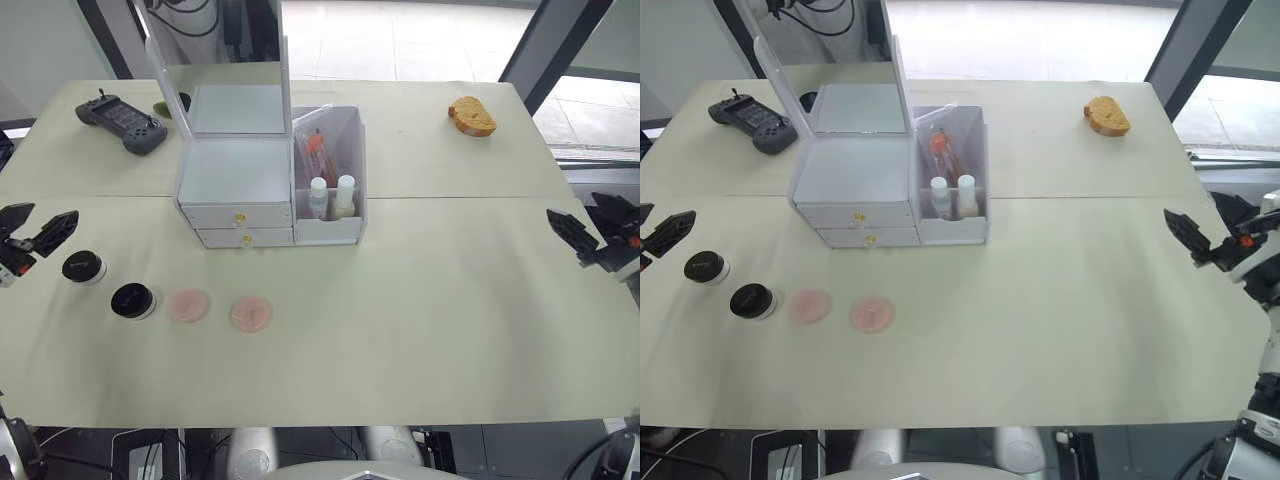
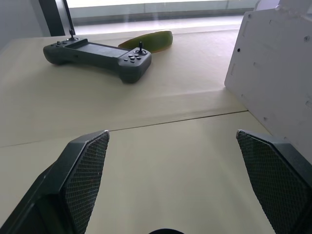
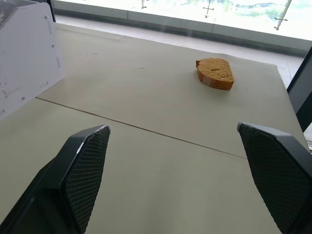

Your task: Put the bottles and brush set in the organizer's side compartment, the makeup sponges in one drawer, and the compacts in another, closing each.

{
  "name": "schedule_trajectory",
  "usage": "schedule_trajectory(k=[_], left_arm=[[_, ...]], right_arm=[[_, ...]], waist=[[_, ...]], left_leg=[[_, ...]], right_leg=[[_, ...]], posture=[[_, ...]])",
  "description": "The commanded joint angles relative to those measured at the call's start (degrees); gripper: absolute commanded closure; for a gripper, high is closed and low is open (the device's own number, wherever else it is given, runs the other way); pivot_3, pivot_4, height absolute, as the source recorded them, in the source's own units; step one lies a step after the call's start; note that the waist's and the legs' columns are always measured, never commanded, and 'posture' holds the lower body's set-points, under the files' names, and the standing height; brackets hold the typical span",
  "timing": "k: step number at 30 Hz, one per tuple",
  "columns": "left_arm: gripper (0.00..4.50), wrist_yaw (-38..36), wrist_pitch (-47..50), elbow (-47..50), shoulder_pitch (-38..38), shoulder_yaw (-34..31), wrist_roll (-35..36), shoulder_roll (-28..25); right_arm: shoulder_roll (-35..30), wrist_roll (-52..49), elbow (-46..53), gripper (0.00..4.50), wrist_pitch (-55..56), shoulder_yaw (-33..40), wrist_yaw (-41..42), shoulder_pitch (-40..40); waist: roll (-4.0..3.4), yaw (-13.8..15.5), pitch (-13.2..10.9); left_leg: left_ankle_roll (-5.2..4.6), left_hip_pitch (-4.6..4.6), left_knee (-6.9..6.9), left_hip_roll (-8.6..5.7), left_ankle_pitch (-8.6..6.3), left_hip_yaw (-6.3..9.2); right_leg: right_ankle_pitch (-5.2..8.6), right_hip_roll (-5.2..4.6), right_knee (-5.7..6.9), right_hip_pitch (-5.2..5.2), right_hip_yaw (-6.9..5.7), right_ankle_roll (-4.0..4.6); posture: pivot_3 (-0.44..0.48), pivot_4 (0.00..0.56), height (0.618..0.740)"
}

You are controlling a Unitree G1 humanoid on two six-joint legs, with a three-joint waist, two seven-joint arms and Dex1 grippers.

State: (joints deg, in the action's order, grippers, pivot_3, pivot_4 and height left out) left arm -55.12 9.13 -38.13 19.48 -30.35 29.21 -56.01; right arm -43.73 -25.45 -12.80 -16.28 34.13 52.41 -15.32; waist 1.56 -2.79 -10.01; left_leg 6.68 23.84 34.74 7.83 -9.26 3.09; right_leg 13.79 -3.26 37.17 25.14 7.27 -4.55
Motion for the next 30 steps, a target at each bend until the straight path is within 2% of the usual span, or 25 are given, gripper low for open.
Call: schedule_trajectory(k=[1, 4, 6, 9, 11, 15, 17, 20, 23, 26, 30], left_arm=[[0.0, 0.3, 2.0, 5.7, 0.7, -2.1, 1.5, -1.5], [0.0, 0.6, 4.3, 11.6, -0.9, -2.4, 2.5, -0.5], [0.0, 0.8, 7.8, 19.2, -3.1, -2.0, 4.0, 0.5], [0.0, 2.0, 13.3, 30.7, -5.0, -1.2, 7.2, 1.5], [0.0, 2.0, 16.1, 37.7, -7.1, -1.0, 8.7, 2.2], [0.0, 7.4, 26.9, 56.3, -14.9, -1.0, 17.7, 6.0], [0.0, 12.8, 29.7, 62.9, -17.8, -1.1, 20.7, 9.6], [0.0, 22.1, 31.0, 71.3, -20.3, 0.4, 22.5, 16.5], [0.0, 31.6, 28.3, 77.0, -22.6, 5.5, 16.8, 24.9], [0.0, 41.6, 24.2, 78.6, -22.0, 12.0, 6.3, 32.3], [0.0, 48.5, 20.0, 76.9, -19.6, 20.6, -4.8, 37.7]], right_arm=[[-2.0, -5.9, 6.9, 0.03, -6.1, -0.5, 0.8, -1.6], [-3.0, -10.2, 13.4, 0.03, -13.4, -4.0, 0.9, -3.9], [-4.1, -10.9, 18.8, 0.03, -16.5, -8.1, 0.6, -6.0], [-4.6, -17.6, 23.7, 0.03, -26.1, -14.1, 1.4, -12.1], [-3.5, -16.9, 25.9, 0.03, -26.8, -18.9, 1.4, -15.9], [-1.3, -14.7, 31.3, 0.03, -28.4, -28.5, -0.7, -23.3], [-1.8, -15.6, 32.0, 0.03, -30.5, -31.9, 1.8, -26.4], [0.1, -14.6, 30.9, 0.03, -30.7, -34.2, 0.6, -30.3], [3.8, -11.8, 28.6, 0.03, -29.0, -36.7, -1.8, -33.6], [5.5, -9.1, 27.2, 0.03, -27.4, -37.7, -2.4, -34.6], [5.5, -7.9, 26.9, 0.03, -27.3, -37.8, -2.1, -34.8]], waist=[[0.0, 0.1, 0.0], [0.0, 0.0, 0.0], [-0.01, 0.0, 0.0], [-0.01, 0.2, 0.0], [0.0, 0.2, 0.0], [0.0, 0.2, 0.0], [-0.01, 0.2, 0.0], [0.02, 0.5, 0.0], [0.04, 0.6, 0.0], [0.08, 0.9, 0.0], [0.1, 1.6, 0.1]], left_leg=[[0.0, 0.0, 0.0, 0.0, 0.0, 0.01], [0.01, 0.01, 0.0, 0.0, 0.0, 0.0], [0.01, 0.01, -0.01, 0.0, 0.0, 0.02], [0.01, 0.01, -0.02, 0.0, 0.0, 0.02], [0.01, 0.02, 0.01, 0.01, 0.0, 0.05], [0.01, 0.05, 0.0, -0.01, -0.01, 0.0], [0.0, 0.14, 0.0, 0.0, -0.01, 0.0], [0.0, 0.18, 0.09, 0.0, -0.01, 0.07], [-0.01, 0.16, 0.18, 0.0, -0.01, 0.08], [-0.01, 0.15, 0.24, -0.02, 0.0, 0.11], [-0.01, 0.18, 0.27, -0.03, 0.0, 0.1]], right_leg=[[-0.01, 0.0, 0.02, -0.01, 0.0, -0.02], [-0.02, 0.0, 0.03, -0.02, 0.01, -0.05], [-0.03, 0.0, 0.05, -0.02, 0.02, -0.08], [-0.03, 0.0, 0.04, -0.01, 0.04, -0.1], [0.0, 0.02, 0.05, -0.01, 0.02, -0.04], [0.02, -0.03, -0.02, 0.01, 0.07, -0.06], [-0.01, -0.02, -0.01, 0.09, 0.07, -0.11], [-0.07, -0.01, 0.01, 0.09, 0.01, -0.2], [-0.09, -0.01, -0.05, 0.0, 0.01, -0.16], [-0.15, 0.01, -0.06, -0.06, 0.01, -0.14], [-0.3, 0.02, -0.08, -0.06, 0.03, 0.05]], posture=[[0.0, 0.15, 0.705], [0.0, 0.15, 0.705], [0.0, 0.15, 0.705], [0.0, 0.15, 0.705], [0.0, 0.15, 0.705], [0.0, 0.15, 0.705], [0.0, 0.15, 0.705], [0.0, 0.15, 0.705], [0.0, 0.15, 0.705], [0.0, 0.15, 0.705], [0.0, 0.15, 0.705]])
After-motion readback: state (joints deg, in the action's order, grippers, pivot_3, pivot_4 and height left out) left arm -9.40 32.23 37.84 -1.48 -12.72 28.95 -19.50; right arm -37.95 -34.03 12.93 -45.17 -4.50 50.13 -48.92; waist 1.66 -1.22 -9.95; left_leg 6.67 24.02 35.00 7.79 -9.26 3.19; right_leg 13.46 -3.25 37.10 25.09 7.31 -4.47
